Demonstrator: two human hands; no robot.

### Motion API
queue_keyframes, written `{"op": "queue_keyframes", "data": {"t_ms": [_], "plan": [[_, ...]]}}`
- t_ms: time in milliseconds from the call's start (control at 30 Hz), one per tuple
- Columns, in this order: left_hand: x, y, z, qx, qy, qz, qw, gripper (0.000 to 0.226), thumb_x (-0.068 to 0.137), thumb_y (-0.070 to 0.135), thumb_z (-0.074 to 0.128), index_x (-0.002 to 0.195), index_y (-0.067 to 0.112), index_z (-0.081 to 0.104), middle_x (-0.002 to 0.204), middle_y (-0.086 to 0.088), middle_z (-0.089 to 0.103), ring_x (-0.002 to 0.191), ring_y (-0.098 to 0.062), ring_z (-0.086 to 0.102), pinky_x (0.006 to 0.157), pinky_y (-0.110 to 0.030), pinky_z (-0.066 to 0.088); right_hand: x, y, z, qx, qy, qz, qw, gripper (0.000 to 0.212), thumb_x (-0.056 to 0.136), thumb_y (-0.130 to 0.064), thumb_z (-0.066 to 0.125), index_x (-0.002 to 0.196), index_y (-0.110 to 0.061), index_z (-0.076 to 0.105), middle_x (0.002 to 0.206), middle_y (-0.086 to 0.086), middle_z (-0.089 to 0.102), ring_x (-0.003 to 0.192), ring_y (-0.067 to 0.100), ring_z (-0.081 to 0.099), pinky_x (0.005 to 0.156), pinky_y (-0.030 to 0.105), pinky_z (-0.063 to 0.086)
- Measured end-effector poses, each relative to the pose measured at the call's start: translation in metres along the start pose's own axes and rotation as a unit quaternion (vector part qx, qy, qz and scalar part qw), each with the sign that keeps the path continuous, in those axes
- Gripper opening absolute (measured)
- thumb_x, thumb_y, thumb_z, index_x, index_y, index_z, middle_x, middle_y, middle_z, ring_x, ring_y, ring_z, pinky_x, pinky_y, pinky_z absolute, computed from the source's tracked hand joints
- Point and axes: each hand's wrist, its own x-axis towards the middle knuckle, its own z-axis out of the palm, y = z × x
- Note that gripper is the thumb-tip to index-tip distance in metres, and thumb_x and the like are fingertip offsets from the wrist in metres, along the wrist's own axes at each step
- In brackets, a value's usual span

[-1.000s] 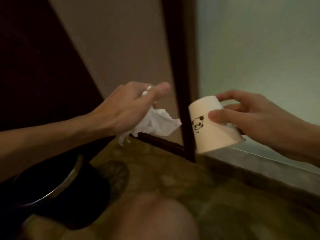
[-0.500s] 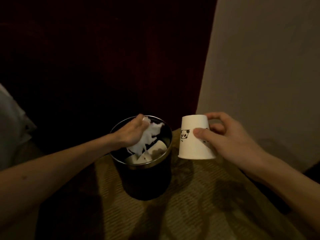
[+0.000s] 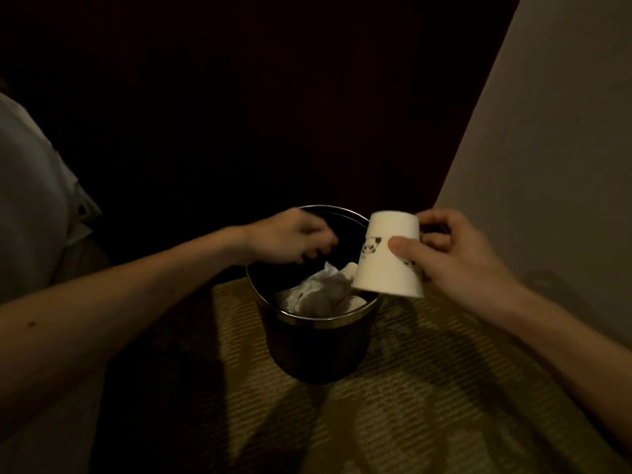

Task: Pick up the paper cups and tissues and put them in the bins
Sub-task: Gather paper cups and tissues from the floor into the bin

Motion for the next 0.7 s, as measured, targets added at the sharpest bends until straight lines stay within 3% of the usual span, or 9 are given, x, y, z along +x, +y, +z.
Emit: {"op": "queue_keyframes", "data": {"t_ms": [67, 133, 200, 267, 400, 533, 633, 700], "plan": [[-0.011, 0.009, -0.014, -0.163, 0.005, 0.023, 0.986, 0.023, 0.092, 0.052, 0.05, 0.111, 0.041, 0.057, 0.109, 0.0, 0.068, 0.088, -0.016, 0.072, 0.068, -0.025, 0.058, 0.013, -0.007, 0.01, -0.012, 0.011, -0.028, 0.999, 0.041, 0.075, -0.042, 0.076, 0.102, -0.04, 0.046, 0.101, -0.006, 0.066, 0.078, -0.002, 0.068, 0.053, 0.014, 0.051], [-0.015, 0.014, -0.019, -0.206, 0.004, 0.052, 0.977, 0.044, 0.081, 0.063, 0.056, 0.119, 0.041, 0.055, 0.104, -0.001, 0.071, 0.086, -0.021, 0.073, 0.066, -0.026, 0.057, 0.024, -0.012, 0.022, -0.044, 0.014, -0.054, 0.998, 0.047, 0.074, -0.045, 0.077, 0.107, -0.037, 0.044, 0.103, -0.01, 0.064, 0.08, 0.0, 0.067, 0.059, 0.018, 0.054], [-0.011, 0.015, -0.016, -0.179, 0.04, 0.069, 0.981, 0.05, 0.079, 0.062, 0.059, 0.123, 0.039, 0.053, 0.101, -0.001, 0.071, 0.082, -0.018, 0.073, 0.064, -0.026, 0.058, 0.032, -0.012, 0.035, -0.084, 0.011, -0.08, 0.993, 0.054, 0.073, -0.048, 0.077, 0.111, -0.038, 0.04, 0.106, -0.013, 0.06, 0.084, 0.002, 0.066, 0.065, 0.024, 0.057], [-0.002, 0.01, -0.01, -0.156, 0.072, 0.065, 0.983, 0.042, 0.084, 0.053, 0.061, 0.121, 0.035, 0.052, 0.1, -0.001, 0.07, 0.081, -0.014, 0.073, 0.066, -0.028, 0.06, 0.037, -0.005, 0.043, -0.128, 0.003, -0.098, 0.987, 0.056, 0.074, -0.049, 0.076, 0.114, -0.039, 0.038, 0.114, -0.013, 0.058, 0.091, 0.005, 0.065, 0.069, 0.029, 0.06], [0.013, -0.005, 0.006, -0.13, 0.036, 0.034, 0.99, 0.041, 0.09, 0.033, 0.065, 0.127, 0.027, 0.049, 0.103, -0.005, 0.068, 0.083, -0.015, 0.072, 0.068, -0.026, 0.06, 0.042, 0.021, 0.05, -0.28, -0.043, -0.097, 0.954, 0.059, 0.08, -0.048, 0.07, 0.125, -0.032, 0.034, 0.129, -0.001, 0.055, 0.103, 0.012, 0.058, 0.076, 0.036, 0.056], [0.03, -0.021, 0.028, -0.01, -0.011, 0.035, 0.999, 0.03, 0.093, 0.029, 0.064, 0.121, 0.024, 0.056, 0.113, -0.002, 0.064, 0.093, -0.011, 0.067, 0.072, -0.025, 0.059, 0.042, 0.047, 0.05, -0.452, -0.111, -0.062, 0.883, 0.055, 0.088, -0.061, 0.051, 0.129, -0.028, 0.035, 0.138, -0.002, 0.048, 0.133, 0.018, 0.04, 0.107, 0.049, 0.03], [0.037, -0.029, 0.041, 0.094, -0.023, 0.055, 0.994, 0.032, 0.092, 0.032, 0.064, 0.122, 0.024, 0.059, 0.121, 0.002, 0.064, 0.106, -0.01, 0.063, 0.076, -0.018, 0.052, 0.044, 0.051, 0.045, -0.506, -0.155, -0.062, 0.846, 0.061, 0.09, -0.069, 0.033, 0.132, -0.026, 0.045, 0.149, -0.001, 0.04, 0.146, 0.013, 0.016, 0.113, 0.049, 0.018], [0.04, -0.03, 0.044, 0.105, -0.043, 0.05, 0.992, 0.034, 0.092, 0.032, 0.064, 0.125, 0.024, 0.06, 0.125, 0.002, 0.062, 0.112, -0.009, 0.06, 0.085, -0.026, 0.054, 0.041, 0.05, 0.043, -0.509, -0.18, -0.076, 0.839, 0.066, 0.091, -0.069, 0.027, 0.133, -0.023, 0.05, 0.151, -0.004, 0.038, 0.147, 0.009, 0.006, 0.115, 0.047, 0.015]]}}
